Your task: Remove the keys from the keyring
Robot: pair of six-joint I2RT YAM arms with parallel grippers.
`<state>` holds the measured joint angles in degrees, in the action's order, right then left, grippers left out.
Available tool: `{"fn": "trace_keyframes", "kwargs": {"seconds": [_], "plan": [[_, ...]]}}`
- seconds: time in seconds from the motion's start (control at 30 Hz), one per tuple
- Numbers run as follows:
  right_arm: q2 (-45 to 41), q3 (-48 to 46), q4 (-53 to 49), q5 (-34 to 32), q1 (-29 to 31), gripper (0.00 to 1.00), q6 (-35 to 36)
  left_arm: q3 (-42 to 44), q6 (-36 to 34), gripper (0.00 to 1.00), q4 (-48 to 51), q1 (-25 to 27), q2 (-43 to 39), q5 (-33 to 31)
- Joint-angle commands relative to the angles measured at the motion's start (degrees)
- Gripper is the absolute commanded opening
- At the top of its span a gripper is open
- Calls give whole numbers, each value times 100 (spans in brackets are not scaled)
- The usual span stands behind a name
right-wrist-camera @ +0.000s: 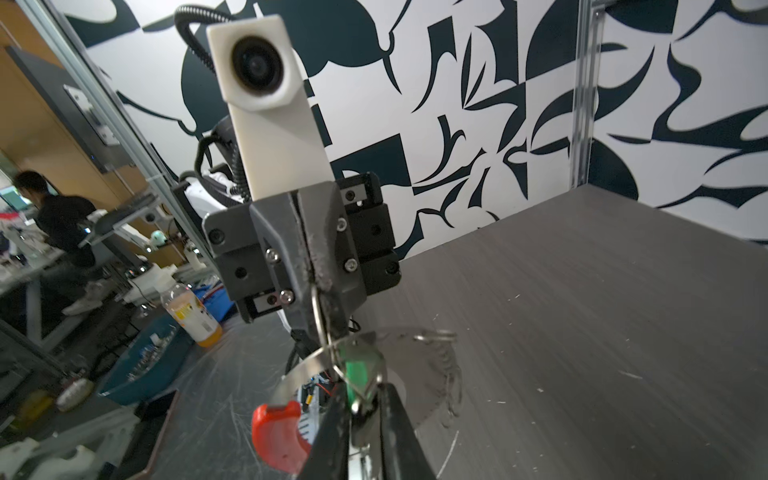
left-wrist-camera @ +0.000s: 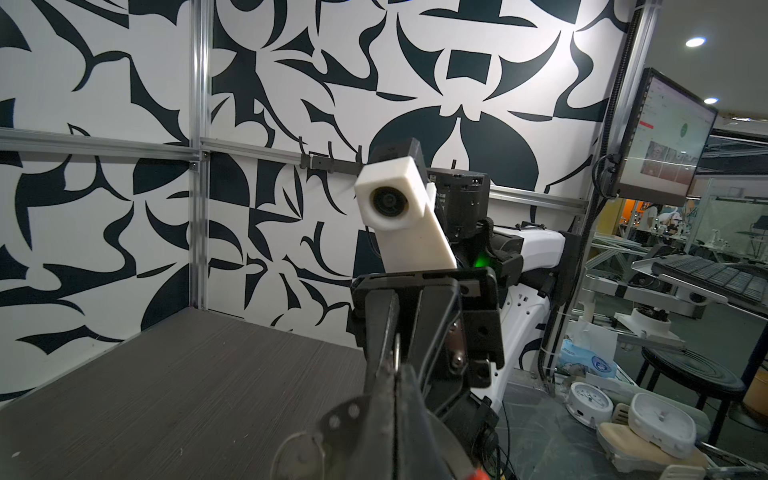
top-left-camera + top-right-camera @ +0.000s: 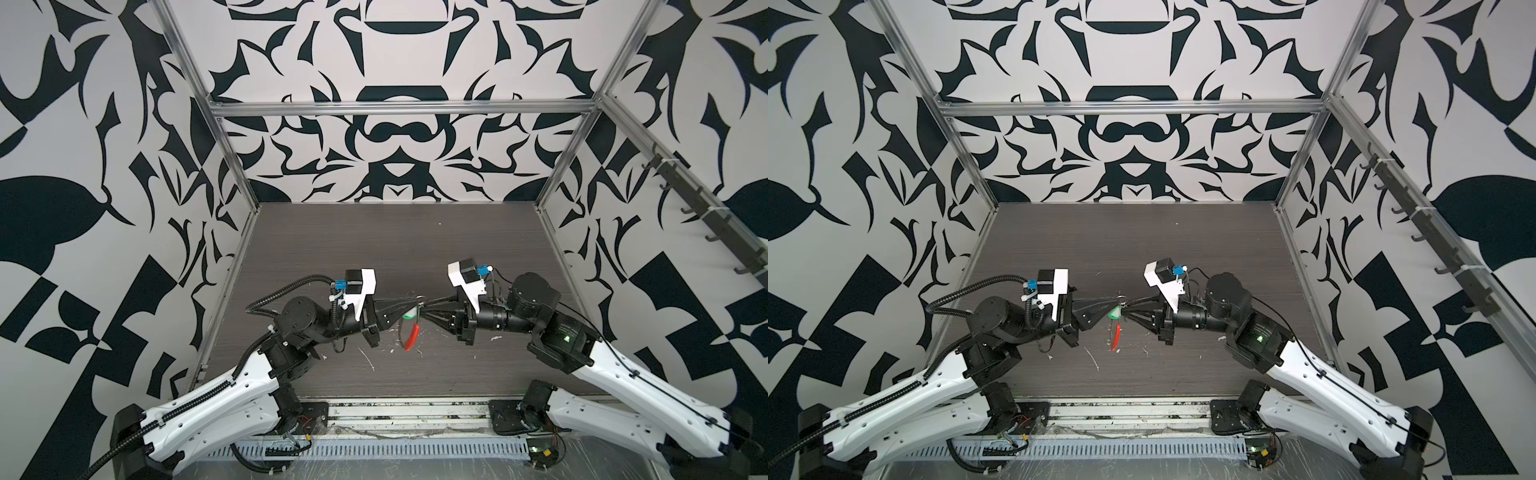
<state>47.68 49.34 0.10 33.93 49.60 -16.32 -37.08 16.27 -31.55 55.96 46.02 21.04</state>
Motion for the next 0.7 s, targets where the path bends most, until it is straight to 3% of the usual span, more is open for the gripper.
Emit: {"fn": "trace_keyframes", "kwargs": {"seconds": [0.0,0.07,0.37,0.67], "plan": [[-74,-3,300,74,15,6,4,-134,15,0,-257,13,-102,119],[-125,-7,285,25,23,0,22,-158,8,0,-206,14,-110,163],[-452,23,43,-205,22,0,124,-189,-34,0,47,17,-233,303],[-403,217,-153,422,21,0,154,-319,-95,0,358,19,-268,678]]}}
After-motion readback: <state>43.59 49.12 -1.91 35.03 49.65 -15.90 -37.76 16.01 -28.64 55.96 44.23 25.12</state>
